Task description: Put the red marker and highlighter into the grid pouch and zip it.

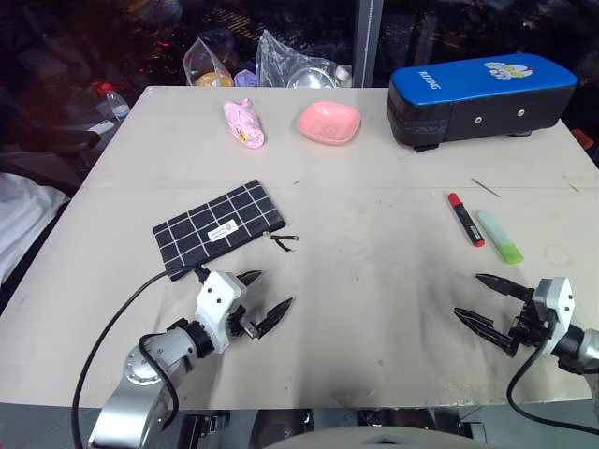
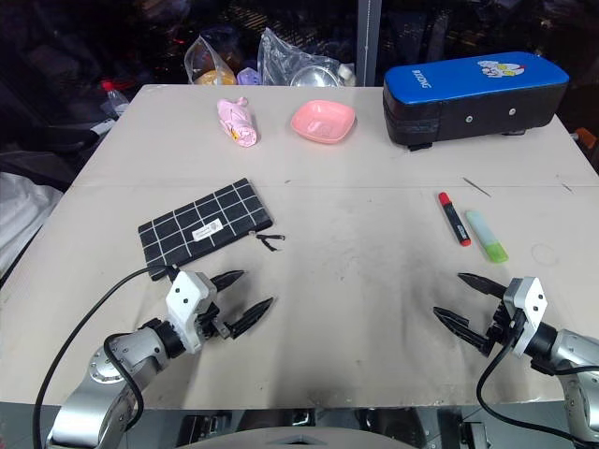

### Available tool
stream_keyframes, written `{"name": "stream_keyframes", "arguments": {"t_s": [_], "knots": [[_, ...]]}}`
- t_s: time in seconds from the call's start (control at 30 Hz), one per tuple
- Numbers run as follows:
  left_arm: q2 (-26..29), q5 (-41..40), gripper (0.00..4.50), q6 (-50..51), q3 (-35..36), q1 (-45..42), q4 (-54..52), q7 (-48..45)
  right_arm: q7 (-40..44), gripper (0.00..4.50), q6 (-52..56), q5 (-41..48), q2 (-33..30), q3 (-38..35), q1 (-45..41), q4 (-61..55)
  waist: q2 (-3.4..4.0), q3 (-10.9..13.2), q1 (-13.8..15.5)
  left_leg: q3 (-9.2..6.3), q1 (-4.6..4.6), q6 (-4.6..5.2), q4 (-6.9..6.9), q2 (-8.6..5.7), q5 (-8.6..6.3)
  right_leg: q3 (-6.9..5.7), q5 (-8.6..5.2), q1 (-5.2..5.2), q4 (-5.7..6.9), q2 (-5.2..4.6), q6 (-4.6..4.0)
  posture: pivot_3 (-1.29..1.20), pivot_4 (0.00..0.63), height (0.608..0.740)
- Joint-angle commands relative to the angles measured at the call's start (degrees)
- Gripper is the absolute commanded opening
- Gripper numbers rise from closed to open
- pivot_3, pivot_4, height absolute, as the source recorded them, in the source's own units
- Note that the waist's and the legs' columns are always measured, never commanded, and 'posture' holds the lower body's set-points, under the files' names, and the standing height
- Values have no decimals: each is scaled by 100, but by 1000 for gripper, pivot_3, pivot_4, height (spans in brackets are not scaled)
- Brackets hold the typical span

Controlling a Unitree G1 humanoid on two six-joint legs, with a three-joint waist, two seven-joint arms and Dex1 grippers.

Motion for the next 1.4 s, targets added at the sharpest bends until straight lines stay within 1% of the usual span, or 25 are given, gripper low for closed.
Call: {"name": "stream_keyframes", "arguments": {"t_s": [0.03,0.37,0.5,0.63,0.7,0.83,0.87,0.93,1.0,1.1,1.17,1.23,1.3,1.4], "knots": [[31,-7,4500,-139,60,91,-232,-30,1,4439,-72,59,-110,-117,-62,-116,0,0,0,0,0,0,0,0,0,0,0,0,0,0,0,0,150,738],[18,-89,4500,-292,113,291,-261,-100,-12,4439,42,128,-252,-87,-193,-208,1,0,21,2,2,0,2,0,0,1,0,1,2,0,0,0,150,738],[-53,-171,4500,-385,251,306,-229,-50,100,4439,99,244,-288,-12,-242,-330,1,0,13,2,3,0,2,0,0,2,0,1,3,0,0,0,150,738],[-273,-508,4500,-687,798,454,-234,21,80,4439,313,643,-91,253,-424,-1038,2,1,-25,1,4,0,2,1,0,2,0,1,8,1,0,0,150,738],[-328,-408,4500,-923,1105,601,-137,115,-37,4439,470,849,35,393,-528,-1409,2,1,-22,0,7,0,2,4,0,2,0,1,12,3,0,0,150,738],[-368,-265,4500,-1108,1972,553,319,646,-313,4439,784,1024,179,650,-775,-1902,-1,2,-5,0,5,0,3,2,0,2,0,1,10,1,0,0,150,738],[-274,-154,4500,-1300,2247,597,565,669,-379,4439,823,1026,230,730,-854,-1972,-3,2,-4,-2,5,0,5,2,0,-1,0,1,12,1,0,0,150,738],[-145,1,4500,-1601,2554,657,898,642,-447,4439,861,1017,281,812,-937,-2027,-4,1,-2,-2,5,0,7,2,0,-2,0,1,12,1,0,0,150,738],[97,169,4500,-1970,2904,667,1427,598,-452,4439,885,1011,332,907,-975,-2007,-10,1,-1,0,4,0,7,1,0,-2,0,1,10,1,0,0,150,738],[648,440,4500,-2629,3165,598,2400,331,-390,4439,834,976,400,1042,-1059,-1917,-15,2,-1,0,4,0,6,1,0,-6,0,0,9,-1,-2,0,150,738],[978,611,4500,-3060,3109,434,2979,153,-387,4439,805,964,447,1094,-1105,-1879,-15,2,7,0,4,0,7,1,0,-11,-1,0,11,-5,-4,0,150,738],[1279,779,4500,-3474,2900,159,3562,-20,-395,4439,770,924,488,1151,-1125,-1853,-15,2,20,-1,4,0,7,1,0,-21,-9,0,10,-13,-21,0,150,738],[1577,1081,4500,-4124,2546,-138,4146,-274,-396,4439,722,879,526,1194,-1125,-1824,-19,0,32,0,4,0,7,1,0,-29,-9,0,10,-20,-22,0,150,738],[1853,1381,4500,-4733,2095,-679,4824,-420,-396,4439,689,847,537,1194,-1122,-1813,-20,-1,24,2,2,0,6,1,0,-32,-7,1,9,-24,-21,0,150,738]]}}
